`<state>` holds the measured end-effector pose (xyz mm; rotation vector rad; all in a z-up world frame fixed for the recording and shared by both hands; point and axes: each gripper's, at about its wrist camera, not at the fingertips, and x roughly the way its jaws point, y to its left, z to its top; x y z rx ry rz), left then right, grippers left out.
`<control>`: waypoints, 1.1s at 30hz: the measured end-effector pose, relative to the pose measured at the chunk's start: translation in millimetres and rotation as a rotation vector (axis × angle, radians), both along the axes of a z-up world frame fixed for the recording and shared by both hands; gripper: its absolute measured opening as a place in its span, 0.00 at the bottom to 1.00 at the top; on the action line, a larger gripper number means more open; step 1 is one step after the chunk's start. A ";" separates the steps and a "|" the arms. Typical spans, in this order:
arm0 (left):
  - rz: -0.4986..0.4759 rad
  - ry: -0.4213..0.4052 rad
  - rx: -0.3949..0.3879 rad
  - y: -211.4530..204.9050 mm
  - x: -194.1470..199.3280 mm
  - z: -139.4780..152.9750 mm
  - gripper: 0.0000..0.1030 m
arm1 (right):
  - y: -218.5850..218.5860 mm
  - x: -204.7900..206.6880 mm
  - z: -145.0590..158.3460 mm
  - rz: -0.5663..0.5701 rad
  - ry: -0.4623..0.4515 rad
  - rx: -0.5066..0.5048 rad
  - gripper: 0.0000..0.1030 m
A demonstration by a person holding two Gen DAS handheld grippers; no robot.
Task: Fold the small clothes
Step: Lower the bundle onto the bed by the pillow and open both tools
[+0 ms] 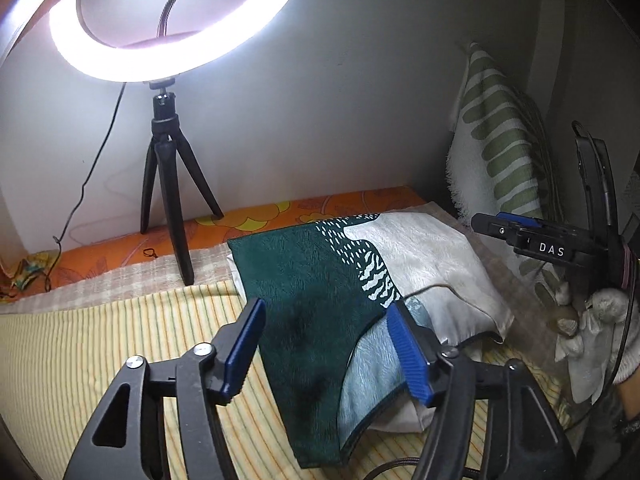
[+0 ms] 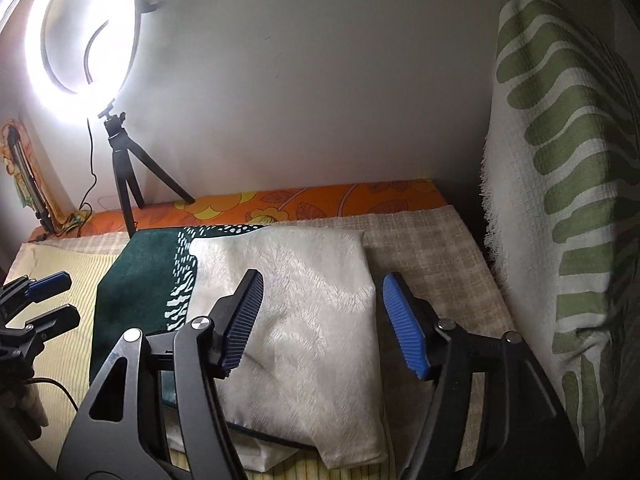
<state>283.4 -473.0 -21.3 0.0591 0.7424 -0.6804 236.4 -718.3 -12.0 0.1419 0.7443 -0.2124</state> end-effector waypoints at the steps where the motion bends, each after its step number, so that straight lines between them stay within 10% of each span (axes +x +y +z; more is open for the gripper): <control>1: -0.001 -0.003 0.000 0.8 -2.8 2.8 0.68 | 2.8 -1.4 1.3 -0.001 -0.002 0.000 0.64; 33: 0.060 -0.190 0.001 191.2 -180.7 103.2 1.00 | 221.5 -151.9 106.8 0.072 -0.202 0.000 1.00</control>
